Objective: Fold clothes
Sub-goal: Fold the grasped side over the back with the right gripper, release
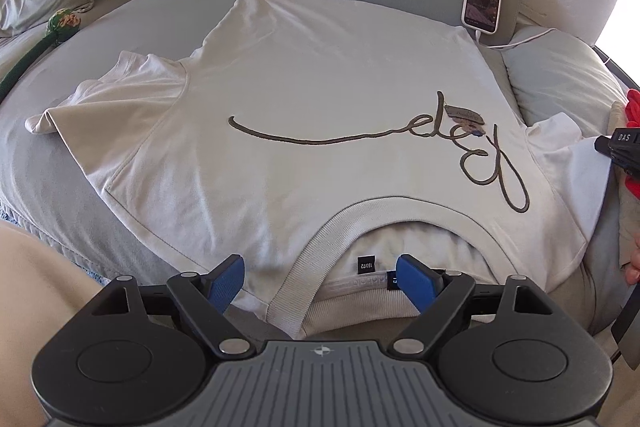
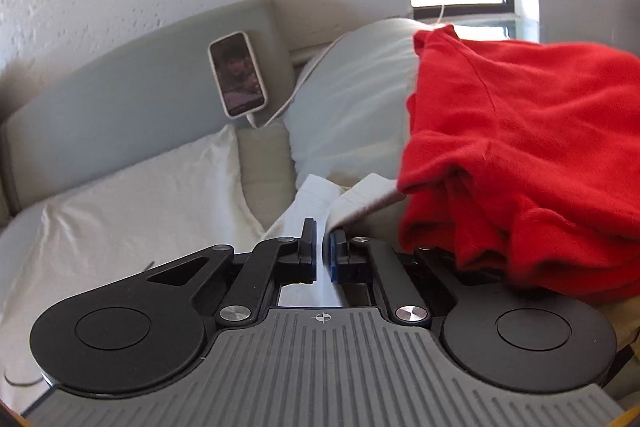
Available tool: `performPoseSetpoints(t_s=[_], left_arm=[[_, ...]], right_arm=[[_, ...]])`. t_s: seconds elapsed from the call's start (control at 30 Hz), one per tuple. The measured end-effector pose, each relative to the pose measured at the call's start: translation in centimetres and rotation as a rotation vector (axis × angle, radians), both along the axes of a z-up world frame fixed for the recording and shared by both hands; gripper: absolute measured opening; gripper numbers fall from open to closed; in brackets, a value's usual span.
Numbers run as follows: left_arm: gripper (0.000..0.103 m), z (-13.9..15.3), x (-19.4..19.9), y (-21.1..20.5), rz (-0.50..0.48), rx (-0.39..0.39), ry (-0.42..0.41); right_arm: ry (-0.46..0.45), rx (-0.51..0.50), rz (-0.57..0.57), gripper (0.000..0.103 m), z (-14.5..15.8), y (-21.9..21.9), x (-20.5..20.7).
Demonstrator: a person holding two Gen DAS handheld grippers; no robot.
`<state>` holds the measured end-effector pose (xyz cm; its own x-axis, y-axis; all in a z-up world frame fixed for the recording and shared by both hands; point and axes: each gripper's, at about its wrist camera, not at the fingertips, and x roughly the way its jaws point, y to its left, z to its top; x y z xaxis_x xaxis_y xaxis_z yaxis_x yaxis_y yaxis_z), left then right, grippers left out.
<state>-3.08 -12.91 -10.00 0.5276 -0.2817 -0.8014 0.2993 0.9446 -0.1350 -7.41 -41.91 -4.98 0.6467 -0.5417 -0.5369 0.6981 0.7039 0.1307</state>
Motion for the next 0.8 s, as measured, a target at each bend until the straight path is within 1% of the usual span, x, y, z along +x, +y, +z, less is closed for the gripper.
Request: performPoseSetpoints(t_s=[0.07,0.17,0.2,0.3,0.33,0.4,0.53,0.6,0.63,0.7,0.73,0.77,0.8], left_arm=[[0.083,0.1,-0.1,0.3,-0.003,-0.011,-0.007],[0.082,0.1,-0.2,0.8,-0.003,-0.036,-0.010],[0.082,0.1,-0.3,1.0,-0.003,-0.046,-0.011],[0.082,-0.1,-0.1,1.4,0.000,-0.065,-0.012],[0.082,-0.2,-0.1,1.5,0.001,-0.071,-0.012],[0.082,-0.4,0.0,1.7,0.003,-0.076,-0.007],[0.082,-0.8,0.0,2.0,0.000,-0.074,-0.003],[0.082,-0.9,-0.1,2.1,-0.002,-0.077,-0.005],[0.082,-0.9,-0.1,2.1,-0.004,-0.079,-0.007],[0.082,-0.9,-0.2,2.1,-0.005,-0.082,-0.010],[0.082,-0.9,-0.2,2.1,-0.005,-0.082,-0.011],[0.082,-0.9,-0.2,2.1,-0.005,-0.083,-0.012],[0.082,-0.9,-0.2,2.0,-0.005,-0.083,-0.011]], right_arm=[[0.029,-0.066,0.022,0.004,0.7,1.1,0.6],[0.016,-0.128,0.066,0.003,2.1,2.0,1.1],[0.003,-0.130,0.082,0.003,2.6,2.3,0.9],[-0.052,-0.084,0.161,0.002,3.8,2.7,-0.2],[-0.041,-0.087,0.196,0.002,3.9,3.1,-0.2],[0.012,-0.135,0.278,0.002,3.6,4.2,0.0],[0.132,-0.245,0.423,0.002,1.6,6.6,0.3],[0.183,-0.271,0.466,0.002,0.7,7.5,0.5],[0.193,-0.247,0.454,0.003,0.4,7.5,0.4],[0.161,-0.131,0.343,0.010,0.3,6.0,-0.2],[0.138,-0.071,0.282,0.028,0.3,5.1,-0.6],[0.090,-0.006,0.200,0.043,0.3,3.9,-1.5],[0.052,0.036,0.125,0.043,0.4,2.7,-2.2]])
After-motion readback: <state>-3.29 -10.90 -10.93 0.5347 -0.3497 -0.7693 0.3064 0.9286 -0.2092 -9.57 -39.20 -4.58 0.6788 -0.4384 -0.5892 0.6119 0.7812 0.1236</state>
